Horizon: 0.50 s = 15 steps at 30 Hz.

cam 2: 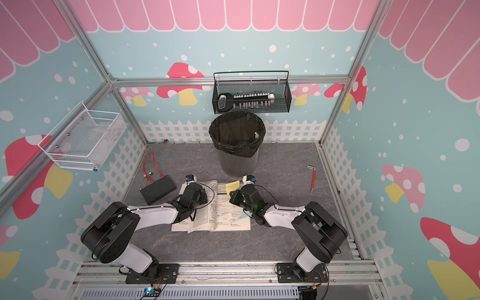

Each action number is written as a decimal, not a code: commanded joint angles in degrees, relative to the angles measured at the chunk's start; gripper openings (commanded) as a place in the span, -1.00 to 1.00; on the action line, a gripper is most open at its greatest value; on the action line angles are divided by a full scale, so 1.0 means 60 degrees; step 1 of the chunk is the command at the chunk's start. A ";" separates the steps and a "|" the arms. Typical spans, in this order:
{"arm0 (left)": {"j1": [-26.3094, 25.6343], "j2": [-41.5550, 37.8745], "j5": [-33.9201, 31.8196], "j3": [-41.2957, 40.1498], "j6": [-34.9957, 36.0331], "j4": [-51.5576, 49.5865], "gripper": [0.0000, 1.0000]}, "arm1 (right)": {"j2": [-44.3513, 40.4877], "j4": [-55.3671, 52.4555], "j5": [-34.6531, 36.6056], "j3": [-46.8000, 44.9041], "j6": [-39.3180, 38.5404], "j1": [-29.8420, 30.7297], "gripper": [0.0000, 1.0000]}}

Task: Peel off the used sticky note
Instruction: Tear off the note from the book.

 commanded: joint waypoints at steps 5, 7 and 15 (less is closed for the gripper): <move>-0.0002 0.0224 -0.0155 0.0144 -0.0168 -0.0950 -1.00 | -0.1959 -0.2336 0.0019 0.1340 -0.2392 0.0105 -1.00; 0.0004 0.0210 -0.0137 0.0182 -0.0141 -0.0950 -1.00 | -0.2443 -0.2951 0.0219 0.1834 -0.2992 0.0121 -1.00; 0.0004 0.0239 -0.0051 0.0336 -0.0014 -0.0946 -1.00 | -0.2092 -0.5405 0.0780 0.5594 -0.5726 -0.0530 -1.00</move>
